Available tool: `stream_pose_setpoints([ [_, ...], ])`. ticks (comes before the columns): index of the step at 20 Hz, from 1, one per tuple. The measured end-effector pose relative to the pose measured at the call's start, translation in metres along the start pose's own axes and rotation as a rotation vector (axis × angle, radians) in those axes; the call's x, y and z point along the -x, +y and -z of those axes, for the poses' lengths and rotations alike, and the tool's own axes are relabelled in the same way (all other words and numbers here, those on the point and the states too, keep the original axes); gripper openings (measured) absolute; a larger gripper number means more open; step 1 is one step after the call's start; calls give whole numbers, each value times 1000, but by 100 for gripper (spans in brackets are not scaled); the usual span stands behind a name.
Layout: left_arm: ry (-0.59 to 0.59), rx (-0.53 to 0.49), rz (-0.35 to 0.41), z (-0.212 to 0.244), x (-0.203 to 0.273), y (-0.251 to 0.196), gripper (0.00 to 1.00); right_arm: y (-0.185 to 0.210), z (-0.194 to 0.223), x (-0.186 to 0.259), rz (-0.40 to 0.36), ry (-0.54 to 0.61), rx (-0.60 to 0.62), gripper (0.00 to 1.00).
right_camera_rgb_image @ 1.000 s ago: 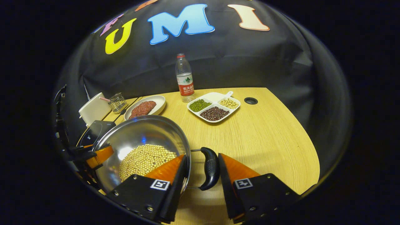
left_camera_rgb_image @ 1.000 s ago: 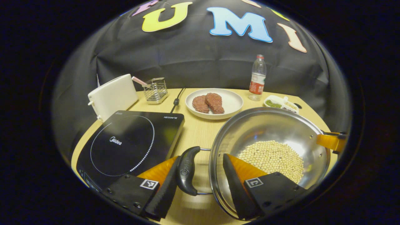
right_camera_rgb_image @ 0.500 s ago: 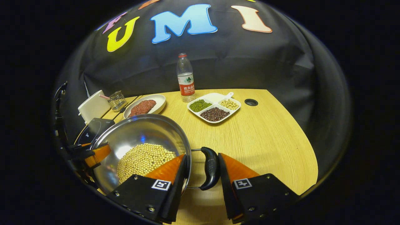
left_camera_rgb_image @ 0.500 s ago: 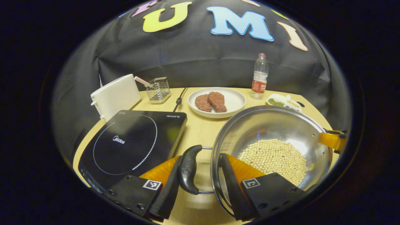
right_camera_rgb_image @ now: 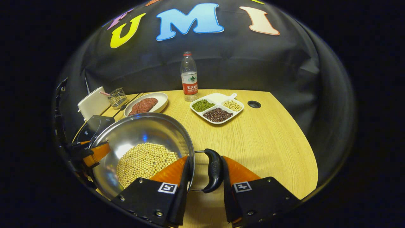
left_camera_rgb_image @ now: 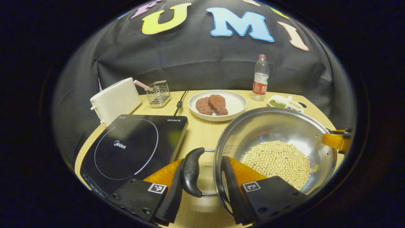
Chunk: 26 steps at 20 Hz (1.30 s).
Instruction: First push the handle of the pot to place it horizontally, then grasp the pot with both hands and set it on the induction cooktop.
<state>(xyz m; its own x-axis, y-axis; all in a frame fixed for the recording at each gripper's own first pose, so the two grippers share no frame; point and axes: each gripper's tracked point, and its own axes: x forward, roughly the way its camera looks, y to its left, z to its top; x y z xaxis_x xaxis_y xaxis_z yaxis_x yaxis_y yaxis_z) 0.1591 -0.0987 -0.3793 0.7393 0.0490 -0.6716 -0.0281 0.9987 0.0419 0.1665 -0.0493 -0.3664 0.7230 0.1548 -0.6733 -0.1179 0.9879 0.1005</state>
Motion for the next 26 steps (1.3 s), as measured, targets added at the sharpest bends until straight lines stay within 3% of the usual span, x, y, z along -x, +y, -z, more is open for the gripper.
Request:
stream_pose_setpoints([
  [3, -6, 8, 6, -3, 5, 4, 69, 4, -5, 9, 20, -11, 11, 49],
  [4, -10, 8, 13, -5, 7, 5, 72, 6, -7, 13, 27, -19, 12, 49],
  [5, -12, 6, 22, -7, 11, 7, 68, 7, -8, 18, 35, -24, 11, 49],
  [8, -30, -8, 42, -19, 18, 14, 72, 14, -12, 33, 58, -27, -6, 49],
  [10, -41, -18, 58, -26, 22, 18, 68, 19, -15, 42, 74, -35, -16, 49],
  [11, -49, -22, 66, -30, 25, 22, 76, 23, -17, 47, 81, -38, -22, 49],
  [12, -55, -27, 72, -35, 27, 27, 72, 28, -18, 50, 86, -42, -30, 49],
  [19, -79, -59, 100, -50, 34, 72, 76, 72, -25, 67, 118, -52, -64, 49],
  [20, -81, -62, 101, -51, 34, 80, 68, 81, -24, 68, 120, -51, -68, 49],
  [26, -91, -75, 115, -57, 35, 133, 72, 130, -27, 71, 127, -58, -87, 49],
])
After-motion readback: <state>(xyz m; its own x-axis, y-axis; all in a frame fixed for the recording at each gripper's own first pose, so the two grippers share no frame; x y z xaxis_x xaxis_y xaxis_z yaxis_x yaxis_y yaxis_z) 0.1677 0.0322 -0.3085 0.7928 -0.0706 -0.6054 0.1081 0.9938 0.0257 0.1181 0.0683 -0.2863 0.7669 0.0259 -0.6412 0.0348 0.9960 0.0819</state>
